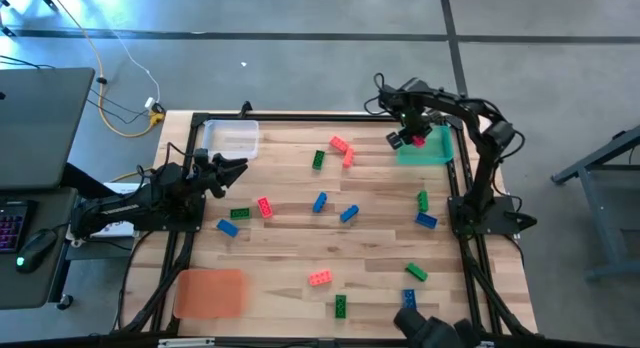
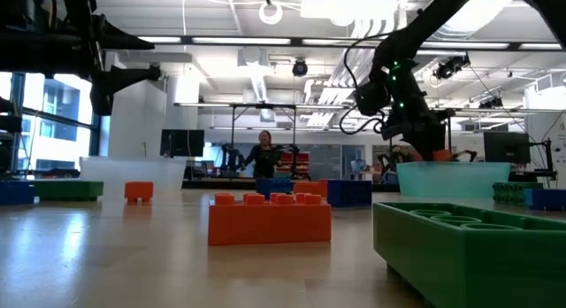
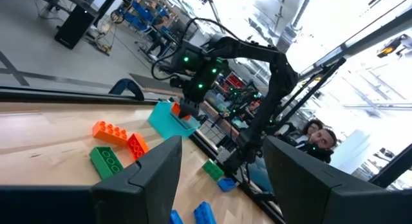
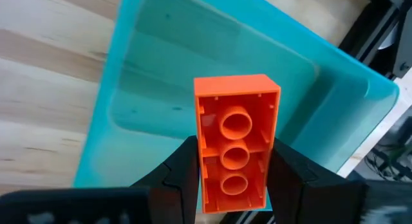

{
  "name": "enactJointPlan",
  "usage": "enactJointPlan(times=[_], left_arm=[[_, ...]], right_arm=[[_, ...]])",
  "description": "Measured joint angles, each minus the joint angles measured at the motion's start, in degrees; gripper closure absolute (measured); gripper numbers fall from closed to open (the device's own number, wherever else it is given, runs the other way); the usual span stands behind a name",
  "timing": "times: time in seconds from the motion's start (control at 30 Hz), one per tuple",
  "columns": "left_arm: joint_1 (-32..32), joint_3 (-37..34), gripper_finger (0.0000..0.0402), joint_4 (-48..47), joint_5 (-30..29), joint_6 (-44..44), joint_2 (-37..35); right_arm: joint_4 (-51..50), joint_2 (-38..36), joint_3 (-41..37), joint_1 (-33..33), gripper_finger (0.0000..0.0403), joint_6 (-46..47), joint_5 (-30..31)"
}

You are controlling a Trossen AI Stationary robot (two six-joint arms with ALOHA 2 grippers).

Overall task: Sort & place blocks by color
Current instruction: Put the orange game piece into the blue bin

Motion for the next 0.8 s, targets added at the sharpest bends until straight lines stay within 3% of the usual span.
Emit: enactJointPlan(times=[0.8], left_arm=[[0.02,-0.02,0.0193,-0.02,-0.29,0.03,-0.02]], right_arm=[[1.15,3.36,0.0,-4.12,0.0269,-8.15,-4.43]])
